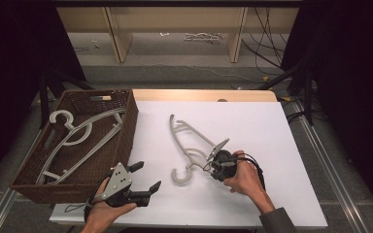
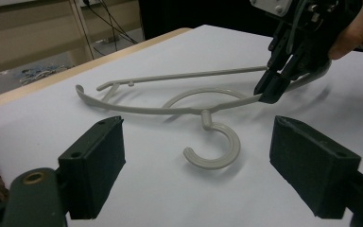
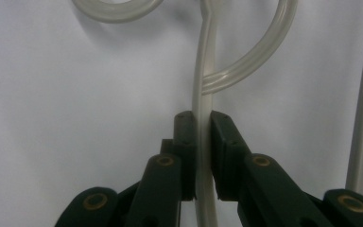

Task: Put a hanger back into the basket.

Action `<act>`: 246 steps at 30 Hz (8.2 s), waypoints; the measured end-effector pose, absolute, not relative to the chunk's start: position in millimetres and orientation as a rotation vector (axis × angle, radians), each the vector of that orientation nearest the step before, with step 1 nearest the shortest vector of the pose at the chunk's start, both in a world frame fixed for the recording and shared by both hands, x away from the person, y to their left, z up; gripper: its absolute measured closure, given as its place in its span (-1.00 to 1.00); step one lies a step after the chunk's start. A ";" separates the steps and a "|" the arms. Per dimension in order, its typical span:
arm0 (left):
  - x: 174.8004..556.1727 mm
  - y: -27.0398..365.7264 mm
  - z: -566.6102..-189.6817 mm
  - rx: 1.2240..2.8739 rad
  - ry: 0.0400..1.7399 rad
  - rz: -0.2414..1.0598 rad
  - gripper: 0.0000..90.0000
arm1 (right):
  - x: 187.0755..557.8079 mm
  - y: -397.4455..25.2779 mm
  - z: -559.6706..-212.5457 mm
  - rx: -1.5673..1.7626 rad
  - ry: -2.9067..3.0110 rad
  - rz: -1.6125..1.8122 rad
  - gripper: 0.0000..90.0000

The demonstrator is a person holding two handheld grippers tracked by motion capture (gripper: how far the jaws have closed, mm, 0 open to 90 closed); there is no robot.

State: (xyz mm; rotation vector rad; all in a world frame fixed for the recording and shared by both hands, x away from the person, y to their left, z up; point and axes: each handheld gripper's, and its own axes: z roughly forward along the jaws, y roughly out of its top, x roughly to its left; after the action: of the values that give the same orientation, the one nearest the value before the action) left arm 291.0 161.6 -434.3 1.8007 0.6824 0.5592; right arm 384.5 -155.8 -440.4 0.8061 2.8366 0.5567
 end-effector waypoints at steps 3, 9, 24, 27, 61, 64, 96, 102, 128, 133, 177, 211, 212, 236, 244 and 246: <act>298.1 160.4 -428.8 1.798 0.684 0.539 -0.59 | 381.6 -157.0 -433.9 0.776 2.828 0.568 0.83; 311.6 156.2 -413.8 1.845 0.689 0.554 -0.57 | 374.8 -159.1 -420.6 0.728 2.820 0.604 0.83; 348.8 119.3 -400.7 2.155 0.507 0.563 -0.51 | 342.0 -155.2 -396.6 0.565 2.853 0.667 0.83; 355.6 109.8 -408.3 2.234 0.442 0.555 -0.47 | 336.1 -152.8 -394.7 0.541 2.877 0.661 0.83; 345.3 96.9 -414.3 2.537 -0.066 0.625 0.45 | 326.2 -147.5 -386.2 0.317 2.960 0.721 0.82; 342.5 97.9 -409.6 2.512 -0.090 0.670 0.48 | 327.4 -150.7 -382.5 0.295 2.951 0.761 0.82; 348.8 114.5 -389.5 2.271 0.334 0.346 0.76 | 341.9 -183.0 -347.1 0.715 2.496 1.089 -0.29; 353.6 131.7 -384.2 2.160 0.492 0.300 0.76 | 336.6 -181.1 -350.1 0.728 2.399 1.130 -0.32; 343.1 188.3 -322.9 1.884 0.672 0.211 0.76 | 307.9 -194.7 -395.2 0.819 2.246 1.302 -0.60; 342.7 195.9 -308.9 1.851 0.667 0.207 0.76 | 306.7 -197.0 -398.3 0.808 2.205 1.365 -0.62; 408.3 329.6 -311.5 1.770 1.043 0.420 0.76 | 305.6 -205.1 -412.3 0.846 2.199 1.395 -0.63; 394.9 406.1 -369.5 1.815 1.225 0.479 0.76 | 306.9 -203.8 -414.9 0.845 2.216 1.380 -0.63; 395.0 406.3 -370.3 1.818 1.221 0.473 0.76 | 306.9 -203.7 -414.7 0.851 2.216 1.385 -0.63; 421.5 388.3 -421.8 2.032 1.394 0.437 0.62 | 308.4 -204.9 -417.5 0.849 2.233 1.375 -0.63; 417.0 396.0 -410.6 1.889 1.474 0.567 0.30 | 308.8 -204.8 -417.9 0.861 2.233 1.377 -0.63; 414.5 393.8 -407.6 1.879 1.481 0.581 0.18 | 308.5 -204.7 -417.9 0.860 2.238 1.377 -0.63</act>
State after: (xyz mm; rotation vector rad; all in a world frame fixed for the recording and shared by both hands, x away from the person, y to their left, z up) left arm 414.5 393.8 -407.6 1.8789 1.4806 0.5807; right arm 308.5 -204.7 -417.9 0.8600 2.2383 1.3768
